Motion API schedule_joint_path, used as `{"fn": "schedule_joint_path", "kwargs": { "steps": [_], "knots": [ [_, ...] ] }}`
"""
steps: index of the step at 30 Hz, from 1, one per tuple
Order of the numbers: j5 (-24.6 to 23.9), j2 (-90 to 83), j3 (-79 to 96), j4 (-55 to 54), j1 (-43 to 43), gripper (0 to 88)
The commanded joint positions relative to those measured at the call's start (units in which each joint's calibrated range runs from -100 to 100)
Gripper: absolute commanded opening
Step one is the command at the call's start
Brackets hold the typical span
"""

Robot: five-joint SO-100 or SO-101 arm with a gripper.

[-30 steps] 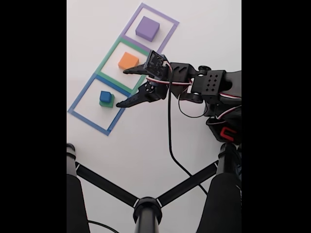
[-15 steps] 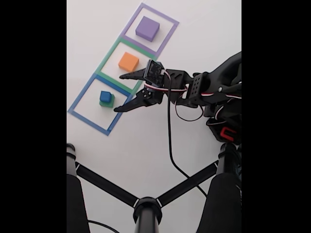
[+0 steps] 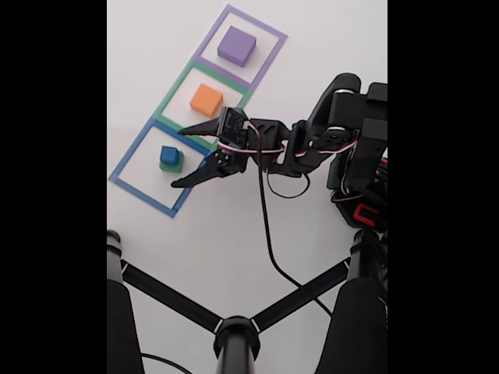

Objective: Tower of hanoi

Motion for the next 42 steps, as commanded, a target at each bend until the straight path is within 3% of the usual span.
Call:
{"fn": "schedule_joint_path", "kwargs": {
  "steps": [1,14,28,42],
  "knots": [
    [0.39,1.75,-3.86,-2.47,-0.78,36.3],
    [0.39,6.08,-7.49,-3.44,-2.38,33.7],
    [0.39,6.24,-7.22,-2.38,-2.99,15.2],
    [0.39,6.16,-6.77,-1.01,-2.99,6.1]
  ]
}}
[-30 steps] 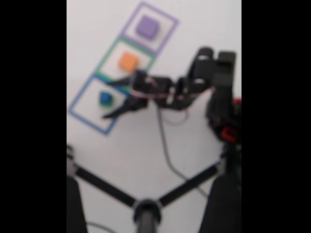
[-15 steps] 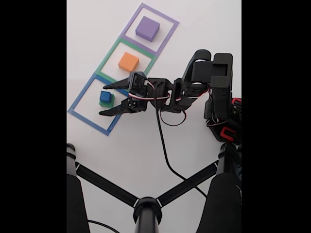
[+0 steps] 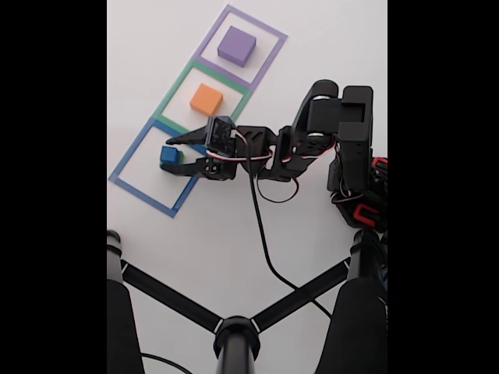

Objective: Tower of hanoi

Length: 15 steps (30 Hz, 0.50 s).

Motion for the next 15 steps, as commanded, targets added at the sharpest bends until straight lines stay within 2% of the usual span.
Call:
{"fn": "schedule_joint_path", "kwargs": {
  "steps": [1,11,15],
  "knots": [
    [0.39,-0.51,-0.59,0.04,-0.28,5.6],
    [0.39,-2.27,-0.5,0.36,-0.51,1.9],
    [0.39,-7.72,0.14,4.49,-0.59,1.5]
  ]
}}
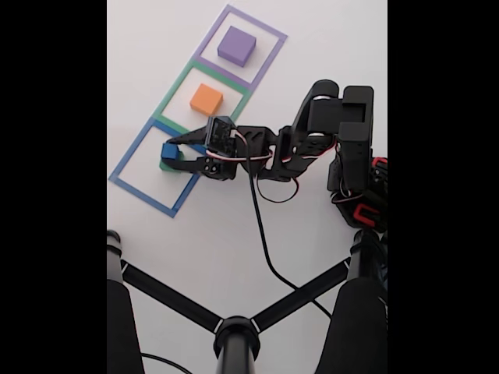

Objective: Tower of hanoi

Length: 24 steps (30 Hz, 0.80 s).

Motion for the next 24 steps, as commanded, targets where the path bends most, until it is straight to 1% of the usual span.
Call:
{"fn": "schedule_joint_path", "kwargs": {
  "steps": [1,3,5,11,19,24],
  "knots": [
    [0.59,-8.8,0.23,5.31,-0.59,1.3],
    [0.59,-14.33,0.14,11.21,-0.67,1.1],
    [0.59,-21.22,-0.95,19.71,-0.67,1.1],
    [0.59,-41.81,-12.49,56.3,0.48,1.1],
    [0.59,-51.18,-40.84,102.19,6.43,1.1],
    [0.59,-51.67,-61.38,125.42,11.53,1.1]
  ]
}}
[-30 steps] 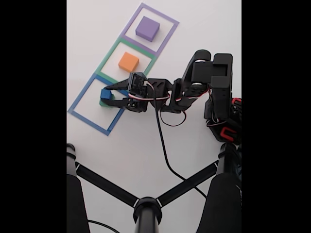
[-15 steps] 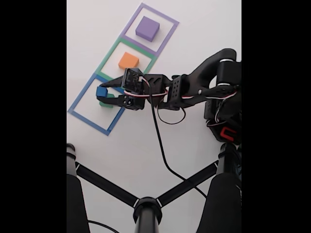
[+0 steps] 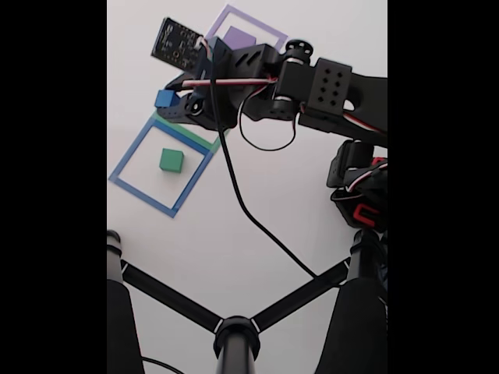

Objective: Tower of hanoi

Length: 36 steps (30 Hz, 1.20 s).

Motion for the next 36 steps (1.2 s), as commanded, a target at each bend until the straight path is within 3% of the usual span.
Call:
{"fn": "schedule_joint_path", "kwargs": {
  "steps": [1,8,17,28,36],
  "knots": [
    [0.0,-2.79,-21.33,22.0,5.22,1.1],
    [0.0,-3.35,-34.51,36.01,10.1,1.1],
    [0.0,-6.4,-27.24,33.01,17.19,1.1],
    [0.0,-10.0,3.93,5.49,24.67,1.6],
    [0.0,-8.0,31.74,-29.23,28.17,1.2]
  ]
}}
